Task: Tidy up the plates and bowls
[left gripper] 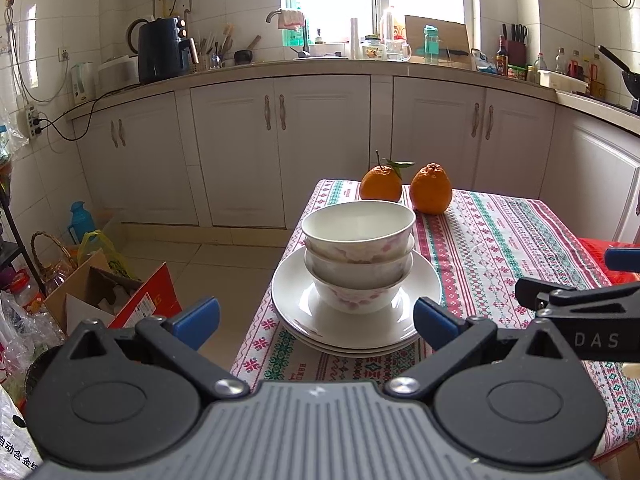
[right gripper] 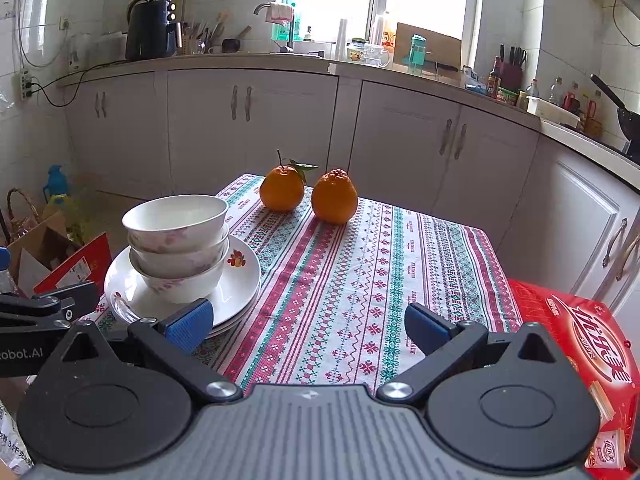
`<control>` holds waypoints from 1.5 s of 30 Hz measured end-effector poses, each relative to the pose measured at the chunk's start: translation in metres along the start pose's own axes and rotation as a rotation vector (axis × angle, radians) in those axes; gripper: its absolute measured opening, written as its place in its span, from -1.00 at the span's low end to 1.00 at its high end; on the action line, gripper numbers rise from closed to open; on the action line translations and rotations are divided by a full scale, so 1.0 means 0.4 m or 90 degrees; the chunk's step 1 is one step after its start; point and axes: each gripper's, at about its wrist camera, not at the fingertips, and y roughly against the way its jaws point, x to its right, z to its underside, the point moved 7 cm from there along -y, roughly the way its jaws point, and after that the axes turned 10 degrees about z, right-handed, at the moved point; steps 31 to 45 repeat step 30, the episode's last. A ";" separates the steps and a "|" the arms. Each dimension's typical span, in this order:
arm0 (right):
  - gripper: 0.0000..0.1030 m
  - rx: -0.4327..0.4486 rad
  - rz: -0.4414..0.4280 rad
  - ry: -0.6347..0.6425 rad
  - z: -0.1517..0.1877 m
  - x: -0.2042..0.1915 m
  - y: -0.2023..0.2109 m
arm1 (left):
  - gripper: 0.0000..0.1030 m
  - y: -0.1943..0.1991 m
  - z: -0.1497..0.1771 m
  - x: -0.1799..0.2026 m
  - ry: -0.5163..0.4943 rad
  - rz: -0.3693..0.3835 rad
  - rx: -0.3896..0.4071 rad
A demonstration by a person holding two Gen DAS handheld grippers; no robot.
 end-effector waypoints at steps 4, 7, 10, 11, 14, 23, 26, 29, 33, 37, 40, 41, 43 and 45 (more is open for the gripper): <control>1.00 -0.002 0.000 -0.001 0.000 0.000 -0.001 | 0.99 -0.002 -0.002 -0.001 -0.001 -0.001 -0.001; 1.00 -0.001 0.001 -0.001 -0.001 0.000 -0.001 | 0.99 -0.002 -0.004 -0.001 -0.001 -0.001 -0.001; 1.00 0.000 0.003 0.000 -0.002 0.001 -0.002 | 0.99 -0.002 -0.003 -0.001 -0.001 -0.002 -0.001; 1.00 0.000 0.002 -0.001 -0.002 0.001 -0.002 | 0.99 -0.001 -0.004 -0.001 -0.001 -0.002 -0.001; 1.00 -0.001 0.002 -0.001 -0.001 0.000 -0.002 | 0.99 -0.001 -0.004 -0.001 -0.002 -0.003 -0.002; 1.00 -0.003 0.005 -0.003 0.000 0.002 -0.002 | 0.99 -0.004 -0.006 0.003 -0.005 0.000 -0.002; 1.00 -0.003 0.005 -0.003 0.000 0.001 -0.002 | 0.99 -0.004 -0.005 0.003 -0.004 0.000 -0.003; 1.00 -0.004 0.005 -0.002 0.000 0.002 -0.002 | 0.99 -0.004 -0.005 0.004 -0.006 -0.001 -0.003; 1.00 -0.004 0.005 -0.003 0.000 0.002 -0.002 | 0.99 -0.005 -0.004 0.005 -0.006 -0.001 -0.003; 1.00 -0.004 0.005 -0.003 0.000 0.002 -0.002 | 0.99 -0.005 -0.004 0.005 -0.006 -0.001 -0.003; 1.00 -0.004 0.005 -0.003 0.000 0.002 -0.002 | 0.99 -0.005 -0.004 0.005 -0.006 -0.001 -0.003; 1.00 -0.004 0.005 -0.003 0.000 0.002 -0.002 | 0.99 -0.005 -0.004 0.005 -0.006 -0.001 -0.003; 1.00 -0.004 0.005 -0.003 0.000 0.002 -0.002 | 0.99 -0.005 -0.004 0.005 -0.006 -0.001 -0.003; 1.00 -0.004 0.005 -0.003 0.000 0.002 -0.002 | 0.99 -0.005 -0.004 0.005 -0.006 -0.001 -0.003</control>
